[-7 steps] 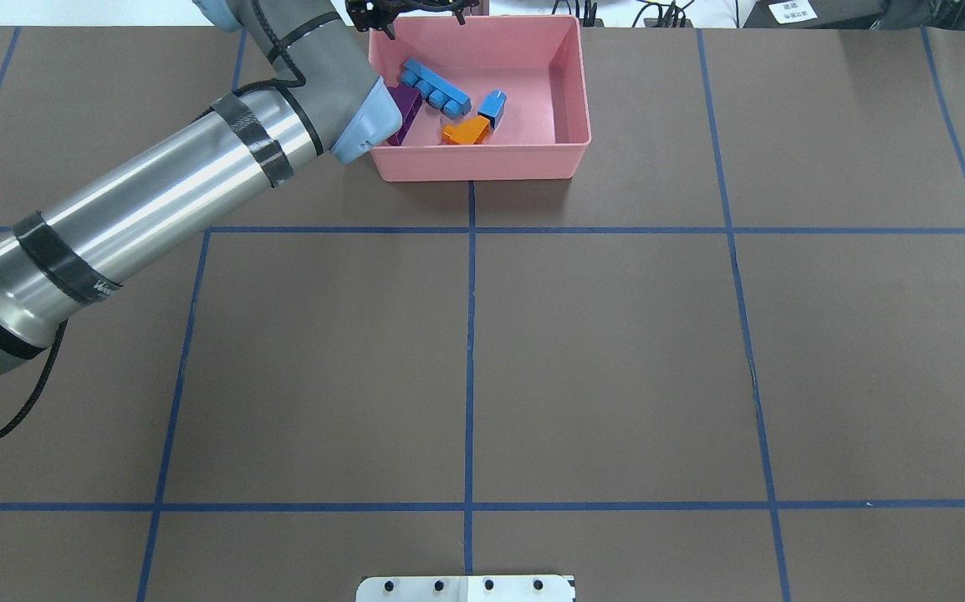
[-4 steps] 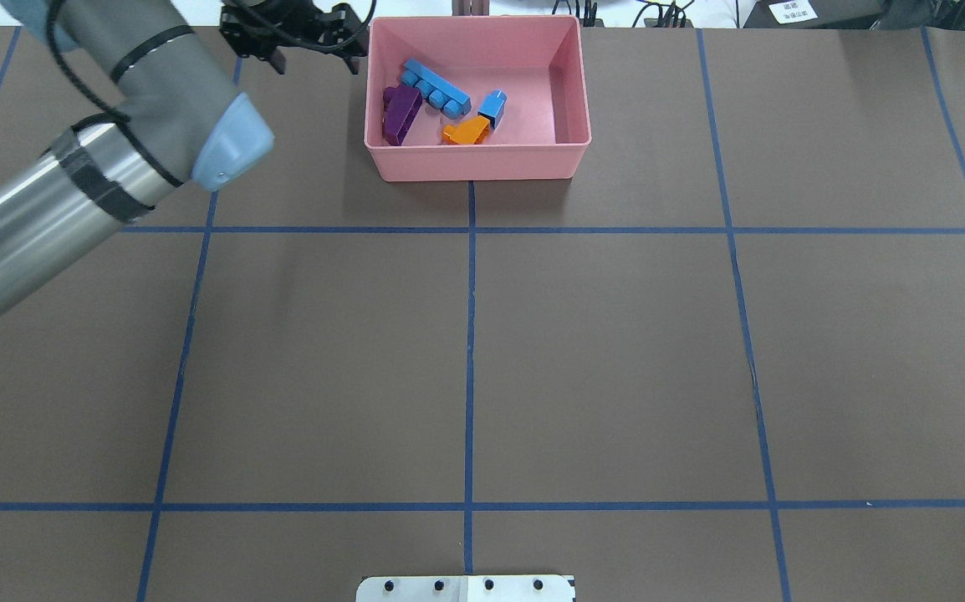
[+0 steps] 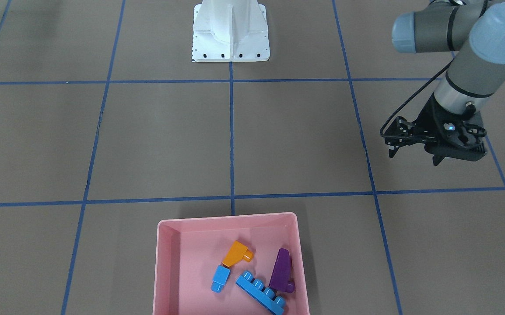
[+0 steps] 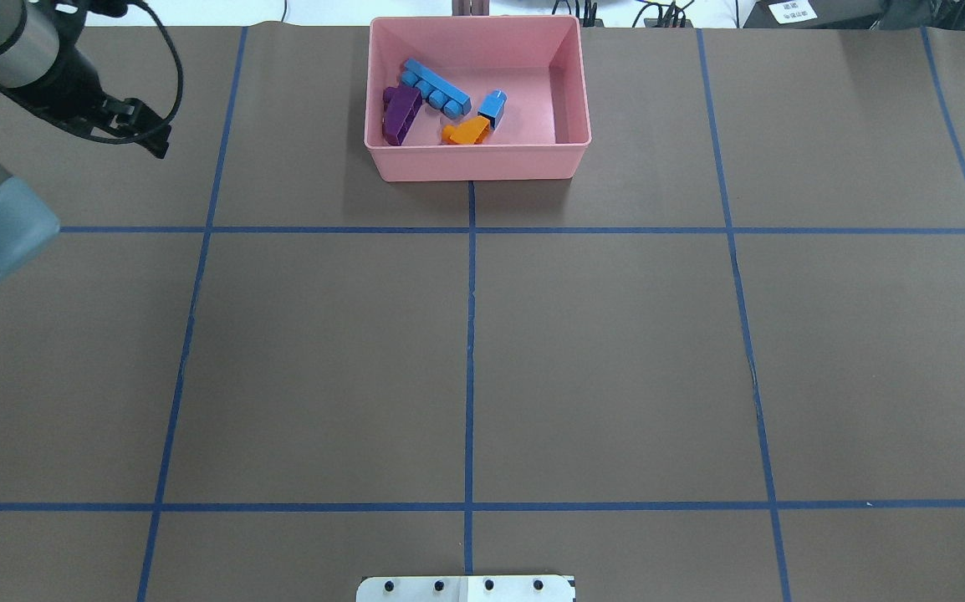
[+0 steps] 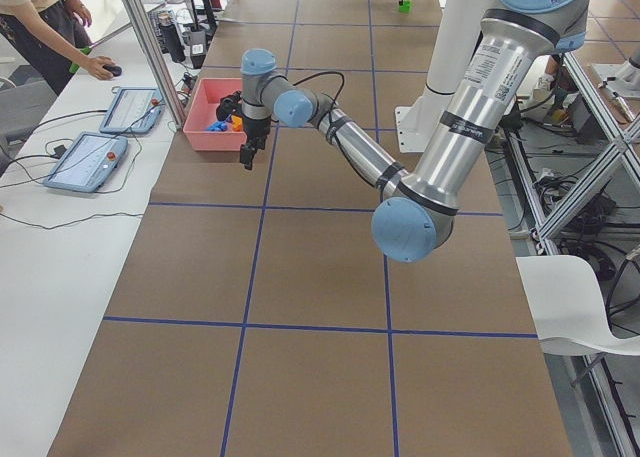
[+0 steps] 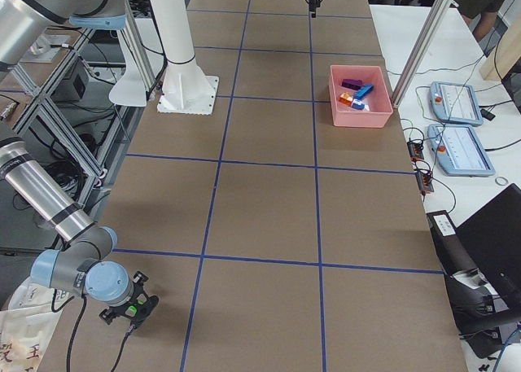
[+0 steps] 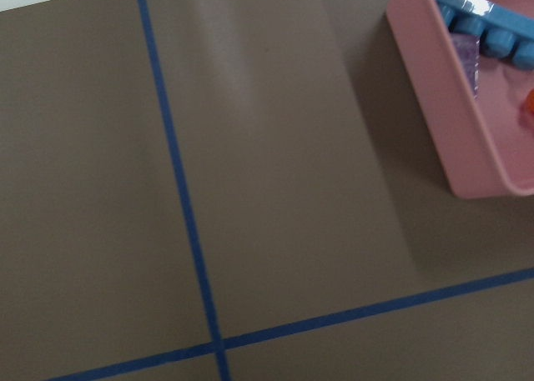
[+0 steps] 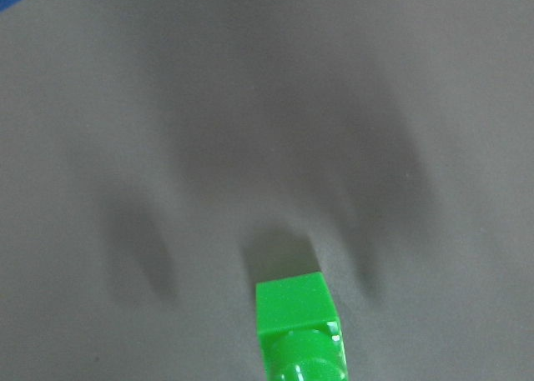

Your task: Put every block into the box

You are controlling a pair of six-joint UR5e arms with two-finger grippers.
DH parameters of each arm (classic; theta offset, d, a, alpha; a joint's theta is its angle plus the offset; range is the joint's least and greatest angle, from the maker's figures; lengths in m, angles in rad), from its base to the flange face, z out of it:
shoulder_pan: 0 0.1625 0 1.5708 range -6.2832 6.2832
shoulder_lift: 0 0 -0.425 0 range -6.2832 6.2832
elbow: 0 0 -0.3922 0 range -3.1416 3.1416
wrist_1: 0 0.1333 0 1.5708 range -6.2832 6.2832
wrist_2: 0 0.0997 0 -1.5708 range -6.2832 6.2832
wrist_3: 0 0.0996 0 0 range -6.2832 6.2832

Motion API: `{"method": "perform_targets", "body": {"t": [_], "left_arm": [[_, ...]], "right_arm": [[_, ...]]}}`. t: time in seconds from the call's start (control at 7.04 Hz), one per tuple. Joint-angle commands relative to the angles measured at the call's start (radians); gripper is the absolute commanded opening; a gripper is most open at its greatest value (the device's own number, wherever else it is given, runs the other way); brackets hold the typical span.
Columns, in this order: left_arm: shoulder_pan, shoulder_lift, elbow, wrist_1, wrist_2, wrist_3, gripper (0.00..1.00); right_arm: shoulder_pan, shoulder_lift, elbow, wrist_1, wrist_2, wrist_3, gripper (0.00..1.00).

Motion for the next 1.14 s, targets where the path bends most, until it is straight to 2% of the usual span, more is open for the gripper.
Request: {"method": "perform_targets", "body": {"t": [0.0, 0.14, 0.28, 0.57, 0.71, 0.85, 0.99], "left_arm": [[-0.027, 0.127, -0.064, -0.004, -0.001, 0.081, 1.0], [-0.027, 0.129, -0.078, -0.001, -0.001, 0.081, 1.0], [-0.035, 0.136, -0.079, -0.001, -0.001, 0.091, 1.0], [-0.068, 0.225, -0.088, -0.004, -0.002, 0.196, 1.0], [-0.082, 0.248, -0.094, -0.005, -0.002, 0.228, 1.0], [-0.091, 0.274, -0.094, -0.002, -0.01, 0.247, 1.0], [-0.113, 0.311, -0.095, -0.005, -0.068, 0.291, 1.0]], "right_arm": [[0.0, 0.028, -0.033, -0.001, 0.008, -0.002, 1.0], [0.0, 0.056, -0.069, -0.001, 0.006, -0.006, 0.99], [0.0, 0.057, -0.071, -0.001, 0.008, -0.006, 0.76], [0.0, 0.054, -0.086, -0.001, 0.053, -0.006, 0.44], [0.0, 0.054, -0.106, 0.001, 0.063, -0.009, 0.14], [0.0, 0.053, -0.105, 0.002, 0.081, -0.028, 0.0], [0.0, 0.054, -0.081, 0.021, 0.104, -0.038, 0.0]]}}
